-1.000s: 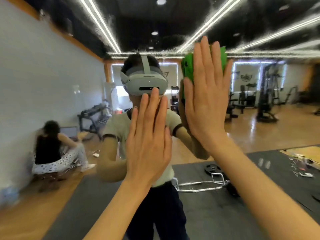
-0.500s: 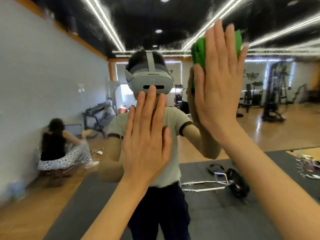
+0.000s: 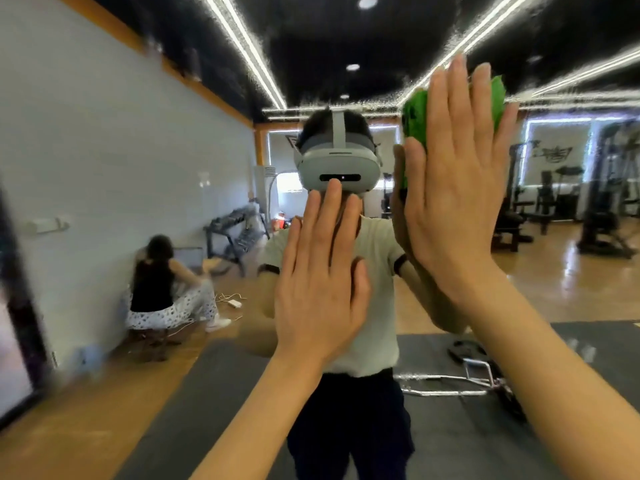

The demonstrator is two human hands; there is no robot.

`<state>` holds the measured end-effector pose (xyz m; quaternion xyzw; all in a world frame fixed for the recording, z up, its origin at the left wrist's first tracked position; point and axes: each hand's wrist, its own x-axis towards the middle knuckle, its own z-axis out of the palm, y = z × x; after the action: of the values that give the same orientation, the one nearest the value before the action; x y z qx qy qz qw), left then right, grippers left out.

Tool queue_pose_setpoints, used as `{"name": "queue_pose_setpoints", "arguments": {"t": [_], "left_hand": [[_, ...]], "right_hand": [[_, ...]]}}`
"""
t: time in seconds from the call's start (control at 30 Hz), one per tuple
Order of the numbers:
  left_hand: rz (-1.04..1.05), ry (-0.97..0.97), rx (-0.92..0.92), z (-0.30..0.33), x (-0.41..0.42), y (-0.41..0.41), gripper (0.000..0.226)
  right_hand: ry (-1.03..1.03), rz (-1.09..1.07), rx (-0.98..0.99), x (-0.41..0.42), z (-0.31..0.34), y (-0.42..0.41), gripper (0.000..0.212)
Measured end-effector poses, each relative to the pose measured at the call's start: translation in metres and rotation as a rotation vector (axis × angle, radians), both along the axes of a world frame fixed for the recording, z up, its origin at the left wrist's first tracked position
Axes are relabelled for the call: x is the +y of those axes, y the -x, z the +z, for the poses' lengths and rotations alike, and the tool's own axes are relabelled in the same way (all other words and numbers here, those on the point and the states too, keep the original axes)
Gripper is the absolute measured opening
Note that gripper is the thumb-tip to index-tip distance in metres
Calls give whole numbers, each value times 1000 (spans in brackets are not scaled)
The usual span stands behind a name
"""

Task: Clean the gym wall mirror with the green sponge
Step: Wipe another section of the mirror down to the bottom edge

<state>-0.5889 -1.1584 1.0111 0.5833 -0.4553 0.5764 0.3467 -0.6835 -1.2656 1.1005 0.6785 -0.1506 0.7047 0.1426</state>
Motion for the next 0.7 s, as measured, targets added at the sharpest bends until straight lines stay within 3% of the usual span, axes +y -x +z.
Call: {"name": "queue_pose_setpoints", "arguments": {"t": [0.23,0.4,0.53,0.6,0.7], "left_hand": [[5,-21,13,-1,0,0,59],[28,-40,37,0,1,1,60],[27,-25,33,-1,1,1,60],[32,-16,32,-1,0,1,60],[47,-1,32,-2,-2,2,60]], "right_hand": [[-40,-10,176,3,-181,18,55],[111,44,206,11,-94,7,50],[254,-33,296,-30,-45,41,50],[110,-46,203,-66,-45,73,51],[-198,-42,-111,-98,-52,102,53]]}}
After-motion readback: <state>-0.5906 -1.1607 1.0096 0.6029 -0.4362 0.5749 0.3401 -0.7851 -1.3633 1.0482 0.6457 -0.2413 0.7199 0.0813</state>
